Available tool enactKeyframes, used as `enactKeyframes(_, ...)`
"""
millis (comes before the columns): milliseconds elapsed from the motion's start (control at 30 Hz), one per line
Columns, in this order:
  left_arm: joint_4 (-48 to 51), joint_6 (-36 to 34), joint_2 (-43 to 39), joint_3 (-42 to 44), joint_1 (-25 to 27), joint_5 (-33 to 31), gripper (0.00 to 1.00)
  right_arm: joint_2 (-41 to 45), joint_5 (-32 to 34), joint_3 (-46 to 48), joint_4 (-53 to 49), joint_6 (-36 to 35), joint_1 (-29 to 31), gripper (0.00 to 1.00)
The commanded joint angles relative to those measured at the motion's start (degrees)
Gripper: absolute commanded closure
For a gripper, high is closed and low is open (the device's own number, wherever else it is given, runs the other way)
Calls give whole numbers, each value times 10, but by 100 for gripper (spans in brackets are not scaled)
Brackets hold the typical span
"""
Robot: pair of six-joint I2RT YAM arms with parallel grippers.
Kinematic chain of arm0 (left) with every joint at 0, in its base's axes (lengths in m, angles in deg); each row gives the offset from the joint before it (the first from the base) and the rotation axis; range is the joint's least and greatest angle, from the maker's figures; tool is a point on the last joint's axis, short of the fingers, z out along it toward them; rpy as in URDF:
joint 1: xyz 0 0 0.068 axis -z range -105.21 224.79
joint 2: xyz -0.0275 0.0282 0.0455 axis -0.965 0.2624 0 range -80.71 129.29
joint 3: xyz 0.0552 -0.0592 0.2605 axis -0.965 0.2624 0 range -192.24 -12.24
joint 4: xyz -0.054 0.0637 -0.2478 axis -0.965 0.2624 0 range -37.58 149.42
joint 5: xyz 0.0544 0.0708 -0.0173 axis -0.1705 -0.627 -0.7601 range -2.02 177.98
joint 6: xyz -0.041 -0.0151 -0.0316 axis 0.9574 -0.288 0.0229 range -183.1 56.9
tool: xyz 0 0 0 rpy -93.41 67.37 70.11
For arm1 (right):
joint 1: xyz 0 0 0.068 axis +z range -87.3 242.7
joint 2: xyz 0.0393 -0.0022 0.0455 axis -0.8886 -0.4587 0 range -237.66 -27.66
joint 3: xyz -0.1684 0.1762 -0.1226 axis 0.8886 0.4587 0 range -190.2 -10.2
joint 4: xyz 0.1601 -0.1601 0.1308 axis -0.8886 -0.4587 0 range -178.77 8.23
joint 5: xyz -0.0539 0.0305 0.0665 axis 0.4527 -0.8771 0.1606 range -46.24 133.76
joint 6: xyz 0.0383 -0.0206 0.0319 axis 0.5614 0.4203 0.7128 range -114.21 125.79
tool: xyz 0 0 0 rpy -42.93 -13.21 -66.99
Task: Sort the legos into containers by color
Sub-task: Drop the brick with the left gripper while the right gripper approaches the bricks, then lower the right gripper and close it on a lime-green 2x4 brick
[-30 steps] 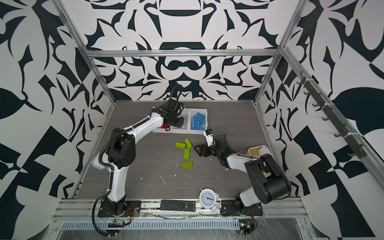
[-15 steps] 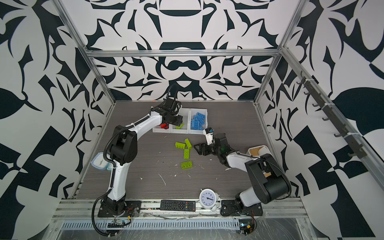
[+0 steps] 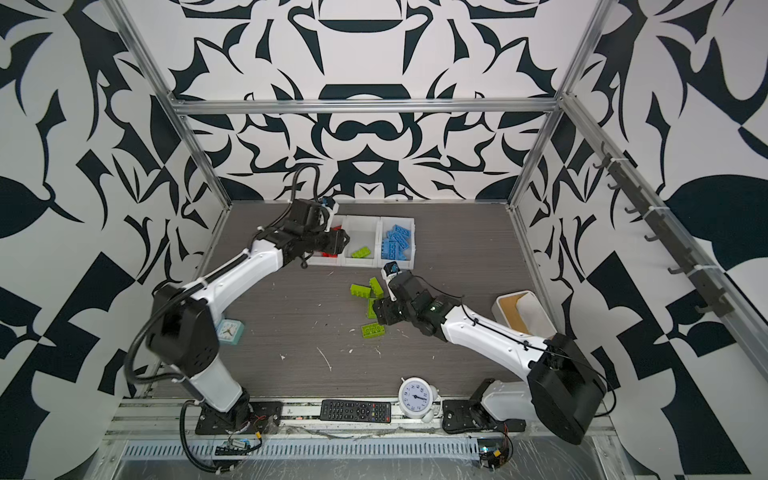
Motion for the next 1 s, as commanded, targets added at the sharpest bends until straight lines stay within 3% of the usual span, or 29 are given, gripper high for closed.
enactKeyframes(0,-62,33,-114,120,-1,-21,36,-12,70,-27,-86,59,31,19)
enactKeyframes(133,-126,38,-264,283,-5,-72,30,-55,99,-56,-102,91,75,19)
enactKeyframes(233,-167,27,-334,373,-14,-105,20,-93,100,-86,-109,96,97,18)
enactKeyframes(333,-190,13,-369,425,-16,-110,18,-123,91,-113,-119,100,109,18)
enactKeyframes(567,-278,33,-353,488,-27,-105,0,-160,100,-145,-149,107,116,18)
enactKeyframes(767,-328,76,-315,519,-79,-25,0,-181,105,-155,-158,105,121,17)
enactKeyframes(967,-319,83,-304,511,-92,-8,0,-207,89,-161,-139,89,129,17)
